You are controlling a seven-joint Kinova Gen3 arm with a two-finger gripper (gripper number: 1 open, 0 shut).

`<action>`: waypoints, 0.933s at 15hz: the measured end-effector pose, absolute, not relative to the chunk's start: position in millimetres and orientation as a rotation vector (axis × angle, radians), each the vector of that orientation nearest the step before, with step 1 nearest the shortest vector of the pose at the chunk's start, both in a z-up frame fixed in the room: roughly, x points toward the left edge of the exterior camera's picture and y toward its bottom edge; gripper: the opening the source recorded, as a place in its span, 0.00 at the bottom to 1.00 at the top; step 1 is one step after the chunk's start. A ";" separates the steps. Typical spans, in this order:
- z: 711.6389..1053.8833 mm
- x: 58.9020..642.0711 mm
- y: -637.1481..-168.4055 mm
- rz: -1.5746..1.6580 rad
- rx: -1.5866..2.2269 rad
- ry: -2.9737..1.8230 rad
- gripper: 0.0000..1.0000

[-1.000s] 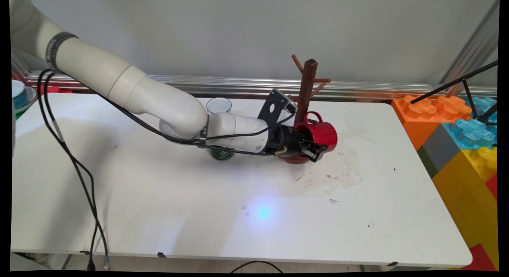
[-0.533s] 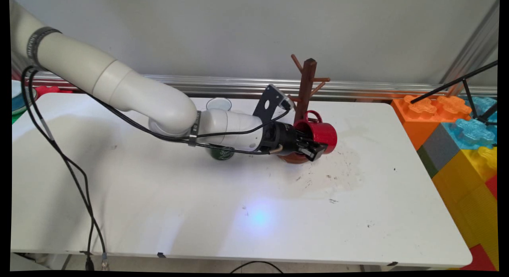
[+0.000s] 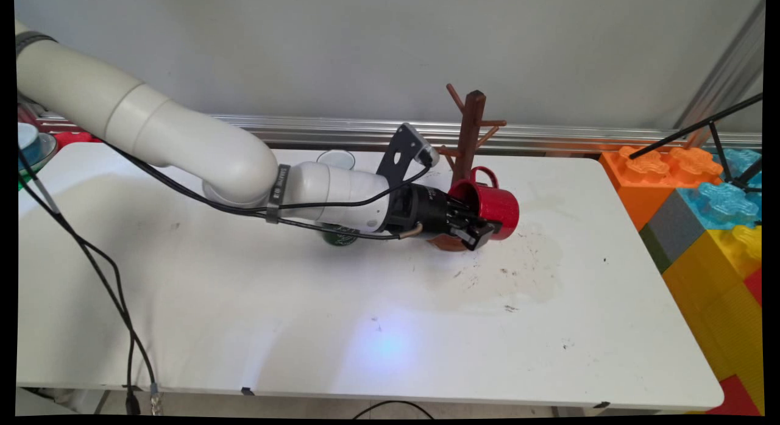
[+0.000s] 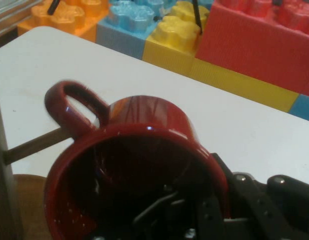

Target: Place the picked object on the table

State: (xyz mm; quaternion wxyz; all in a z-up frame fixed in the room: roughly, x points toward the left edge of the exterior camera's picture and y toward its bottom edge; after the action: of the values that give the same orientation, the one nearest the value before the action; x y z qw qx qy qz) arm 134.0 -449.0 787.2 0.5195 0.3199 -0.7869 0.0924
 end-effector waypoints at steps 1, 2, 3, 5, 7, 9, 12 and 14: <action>788.9 135.3 -447.0 0.221 0.758 -1.889 0.00; 790.3 136.3 -445.2 0.220 0.749 -1.891 0.00; 791.6 137.8 -443.3 0.220 0.742 -1.894 0.00; 794.2 142.6 -438.2 0.222 0.720 -1.907 0.00; 796.1 148.3 -433.5 0.226 0.701 -1.928 0.00; 798.5 155.0 -429.0 0.231 0.675 -1.961 0.00; 803.6 164.6 -424.8 0.243 0.646 -2.006 0.00; 811.3 174.8 -421.5 0.256 0.622 -2.047 0.00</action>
State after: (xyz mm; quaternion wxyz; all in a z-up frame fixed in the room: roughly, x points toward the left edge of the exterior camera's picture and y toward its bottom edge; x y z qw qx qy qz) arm 174.8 -421.5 811.3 0.4738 0.2542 -0.8366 0.1048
